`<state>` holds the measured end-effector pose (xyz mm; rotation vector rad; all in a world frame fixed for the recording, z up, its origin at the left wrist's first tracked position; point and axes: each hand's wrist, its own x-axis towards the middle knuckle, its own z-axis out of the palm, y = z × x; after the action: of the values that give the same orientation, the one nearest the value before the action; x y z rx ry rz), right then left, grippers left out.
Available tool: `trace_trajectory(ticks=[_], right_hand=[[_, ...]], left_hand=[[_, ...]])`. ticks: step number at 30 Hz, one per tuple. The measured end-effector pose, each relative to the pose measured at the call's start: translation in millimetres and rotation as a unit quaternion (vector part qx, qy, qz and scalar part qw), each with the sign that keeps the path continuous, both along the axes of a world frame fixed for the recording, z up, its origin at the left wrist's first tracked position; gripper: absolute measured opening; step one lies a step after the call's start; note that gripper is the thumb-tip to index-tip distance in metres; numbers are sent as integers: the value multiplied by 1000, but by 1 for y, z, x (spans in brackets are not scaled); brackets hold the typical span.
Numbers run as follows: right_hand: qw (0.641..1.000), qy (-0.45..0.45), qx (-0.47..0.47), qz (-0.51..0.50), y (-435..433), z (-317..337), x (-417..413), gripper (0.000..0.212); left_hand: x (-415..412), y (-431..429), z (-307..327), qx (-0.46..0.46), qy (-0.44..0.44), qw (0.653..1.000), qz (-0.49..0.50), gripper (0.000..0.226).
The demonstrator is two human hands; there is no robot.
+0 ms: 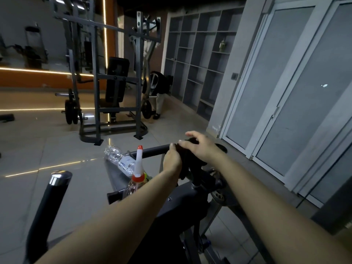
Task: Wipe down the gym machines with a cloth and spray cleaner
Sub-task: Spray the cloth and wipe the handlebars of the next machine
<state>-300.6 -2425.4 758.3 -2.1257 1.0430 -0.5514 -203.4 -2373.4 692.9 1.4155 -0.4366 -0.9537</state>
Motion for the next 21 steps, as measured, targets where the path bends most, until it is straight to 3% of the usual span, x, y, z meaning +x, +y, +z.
trace_trajectory(ticks=[2, 4, 6, 8, 9, 12, 16, 18, 21], right_hand=[[979, 162, -125, 27, -1, -4, 19, 50], [900, 325, -288, 40, 1, -10, 37, 38], [805, 420, -410, 83, 3, -11, 52, 29], [735, 470, -466, 146, 4, -5, 60, 22], [725, 471, -477, 155, 4, -4, 60, 21], [791, 379, -478, 52, 7, -14, 54, 21], [864, 192, -449, -122, 9, -41, 56, 32], [886, 145, -428, -101, 3, -45, 51, 33], [900, 177, -392, 74, -12, -38, 30, 27]], left_hand=[[4, 6, -31, 38, -82, 996, -1, 31], [2, 21, -43, 60, -99, 993, 2, 17], [2, 31, -58, 104, -178, 979, -6, 15], [1, 39, -70, 156, -316, 932, -80, 18], [1, 41, -76, 178, -388, 896, -126, 25], [-2, 43, -94, 231, -519, 792, -223, 60], [-10, 49, -110, 223, -594, 734, -243, 90], [-8, 54, -120, 199, -627, 715, -237, 88], [-6, 55, -128, 168, -653, 703, -228, 84]])
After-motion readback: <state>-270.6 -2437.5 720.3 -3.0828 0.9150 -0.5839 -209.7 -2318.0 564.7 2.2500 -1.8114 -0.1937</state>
